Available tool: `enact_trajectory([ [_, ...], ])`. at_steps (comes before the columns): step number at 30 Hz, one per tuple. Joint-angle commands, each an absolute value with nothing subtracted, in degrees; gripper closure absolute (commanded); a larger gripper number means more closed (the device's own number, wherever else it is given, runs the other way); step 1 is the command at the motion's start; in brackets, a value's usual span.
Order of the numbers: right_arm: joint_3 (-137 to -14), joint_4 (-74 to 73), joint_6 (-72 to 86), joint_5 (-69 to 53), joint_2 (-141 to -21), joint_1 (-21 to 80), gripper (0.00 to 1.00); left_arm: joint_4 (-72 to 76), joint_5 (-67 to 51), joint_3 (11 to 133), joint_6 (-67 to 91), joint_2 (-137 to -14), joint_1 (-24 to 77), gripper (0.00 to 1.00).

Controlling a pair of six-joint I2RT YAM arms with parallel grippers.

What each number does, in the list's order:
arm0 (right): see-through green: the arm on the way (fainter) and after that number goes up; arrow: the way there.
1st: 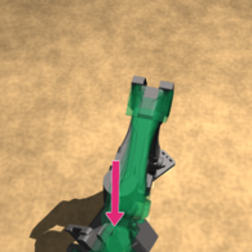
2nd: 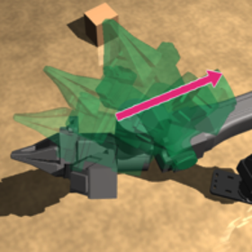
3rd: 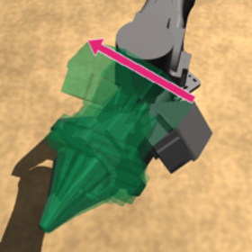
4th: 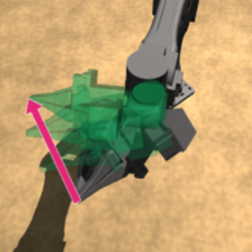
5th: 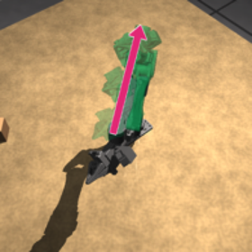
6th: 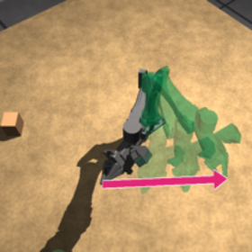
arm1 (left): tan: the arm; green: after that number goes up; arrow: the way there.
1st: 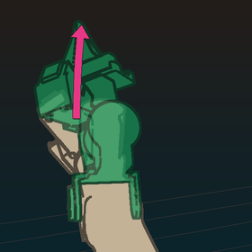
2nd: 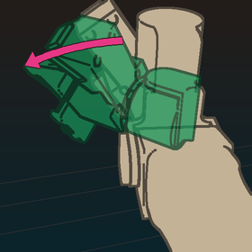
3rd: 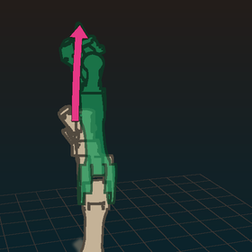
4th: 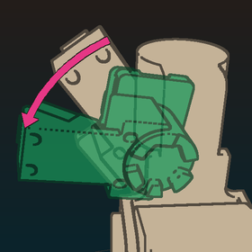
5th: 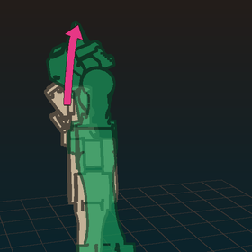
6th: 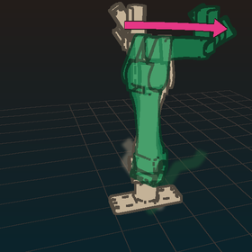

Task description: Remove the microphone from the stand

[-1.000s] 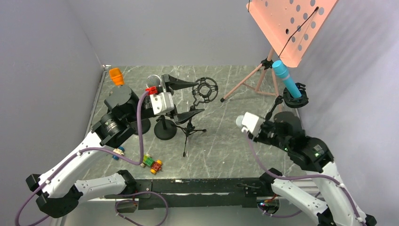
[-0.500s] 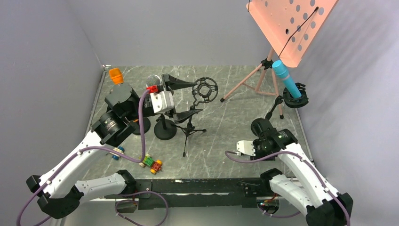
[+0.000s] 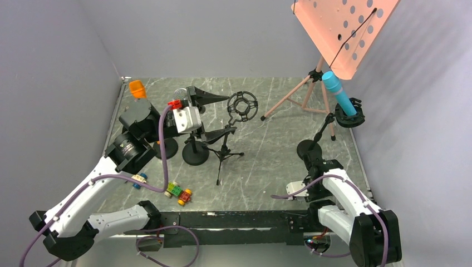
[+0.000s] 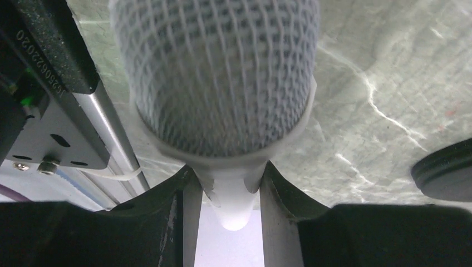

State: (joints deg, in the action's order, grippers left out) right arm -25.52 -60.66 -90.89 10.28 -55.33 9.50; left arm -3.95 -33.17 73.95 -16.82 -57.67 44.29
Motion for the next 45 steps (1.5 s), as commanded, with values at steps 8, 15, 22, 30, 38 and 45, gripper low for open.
enact_trajectory([
  [8, -31.3, -65.3, -95.0, 6.1, -53.5, 8.8, 0.19, -3.1, -34.4, 74.3, -16.3, -55.2, 42.5, 0.18],
  [15, -41.7, -76.5, -98.1, 1.7, -44.7, 8.8, 0.18, -3.8, -34.1, 73.4, -17.0, -54.5, 42.2, 0.19],
  [22, -53.4, -78.6, -91.9, -14.5, -39.2, 8.9, 0.08, -15.7, -31.8, 69.8, -25.4, -49.9, 42.1, 0.19],
  [30, -71.4, -72.4, -62.9, -33.9, -51.1, 10.9, 0.04, -24.4, -29.7, 58.4, -27.0, -39.6, 42.1, 0.19],
  [38, -80.0, -54.7, -34.4, -32.4, -60.7, 31.2, 0.01, -20.3, -27.4, 52.2, -26.0, -42.0, 42.1, 0.22],
  [45, -65.2, -34.2, -13.5, -32.3, -57.5, 31.6, 0.12, -9.8, -19.7, 49.2, -15.9, -47.1, 42.1, 0.23],
])
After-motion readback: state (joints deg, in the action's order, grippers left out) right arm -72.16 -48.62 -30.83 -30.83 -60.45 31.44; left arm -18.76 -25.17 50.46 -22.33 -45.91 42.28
